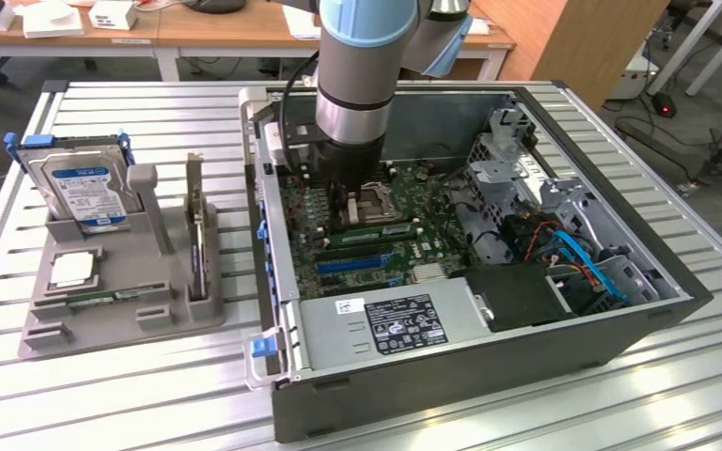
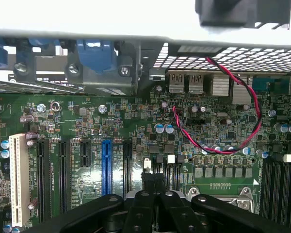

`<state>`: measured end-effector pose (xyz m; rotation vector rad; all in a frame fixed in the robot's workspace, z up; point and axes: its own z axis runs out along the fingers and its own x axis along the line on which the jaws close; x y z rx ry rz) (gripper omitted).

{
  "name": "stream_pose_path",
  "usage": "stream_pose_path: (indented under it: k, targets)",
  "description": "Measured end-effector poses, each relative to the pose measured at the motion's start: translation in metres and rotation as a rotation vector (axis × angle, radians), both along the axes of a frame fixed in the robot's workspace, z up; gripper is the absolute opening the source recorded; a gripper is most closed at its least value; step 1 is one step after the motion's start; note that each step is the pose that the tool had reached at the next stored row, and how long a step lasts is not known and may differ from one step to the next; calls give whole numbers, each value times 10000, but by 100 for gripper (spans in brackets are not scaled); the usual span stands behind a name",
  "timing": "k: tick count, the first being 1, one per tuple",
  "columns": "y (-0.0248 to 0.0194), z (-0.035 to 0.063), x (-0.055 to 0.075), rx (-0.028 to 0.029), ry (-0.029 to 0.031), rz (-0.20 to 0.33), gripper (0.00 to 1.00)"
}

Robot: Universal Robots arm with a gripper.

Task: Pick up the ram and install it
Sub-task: 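Press down the ram until it locks into place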

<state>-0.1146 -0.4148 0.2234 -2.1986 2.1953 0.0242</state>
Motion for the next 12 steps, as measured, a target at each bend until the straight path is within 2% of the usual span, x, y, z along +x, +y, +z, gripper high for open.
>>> stream_pose_path:
  k: [12]
  targets:
    - [0, 134, 1, 0, 1, -1, 9]
